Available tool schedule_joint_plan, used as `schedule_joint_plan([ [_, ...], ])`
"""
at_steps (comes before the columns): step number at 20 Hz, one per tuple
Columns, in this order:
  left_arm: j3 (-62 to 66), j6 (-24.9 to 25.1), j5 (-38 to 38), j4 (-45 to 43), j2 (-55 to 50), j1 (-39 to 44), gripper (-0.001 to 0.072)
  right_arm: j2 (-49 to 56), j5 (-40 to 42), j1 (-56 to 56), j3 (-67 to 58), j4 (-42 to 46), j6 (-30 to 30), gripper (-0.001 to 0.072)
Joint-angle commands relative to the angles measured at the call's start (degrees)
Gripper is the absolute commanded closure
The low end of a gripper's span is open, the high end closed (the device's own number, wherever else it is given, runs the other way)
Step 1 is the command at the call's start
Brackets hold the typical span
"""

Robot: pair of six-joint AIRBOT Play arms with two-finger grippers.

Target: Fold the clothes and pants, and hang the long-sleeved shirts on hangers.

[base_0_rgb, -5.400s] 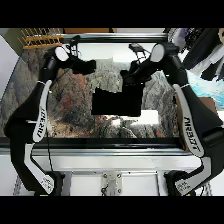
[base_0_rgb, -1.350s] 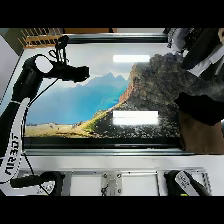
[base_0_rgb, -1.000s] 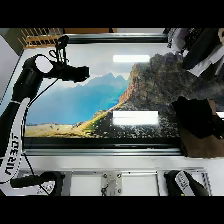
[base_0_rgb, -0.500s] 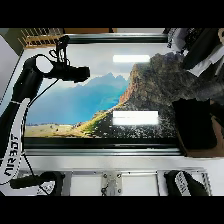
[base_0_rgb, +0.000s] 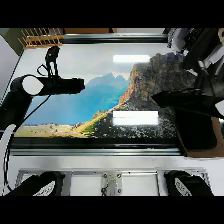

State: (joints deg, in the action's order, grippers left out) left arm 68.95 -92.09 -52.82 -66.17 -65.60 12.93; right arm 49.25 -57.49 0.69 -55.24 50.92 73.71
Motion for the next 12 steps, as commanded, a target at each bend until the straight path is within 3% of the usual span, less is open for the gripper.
schedule_joint_plan([
  [1, -3.65, -0.28, 0.81, 0.26, 4.61, 0.07, 0.0694, 2.69, 1.99, 6.73, -0.11, -1.09, -0.68, 0.0687],
  [12, -3.65, -0.26, 0.96, 0.24, 6.84, 0.07, 0.0694, 3.08, 1.73, 6.60, -0.09, -1.09, -0.68, 0.0691],
])
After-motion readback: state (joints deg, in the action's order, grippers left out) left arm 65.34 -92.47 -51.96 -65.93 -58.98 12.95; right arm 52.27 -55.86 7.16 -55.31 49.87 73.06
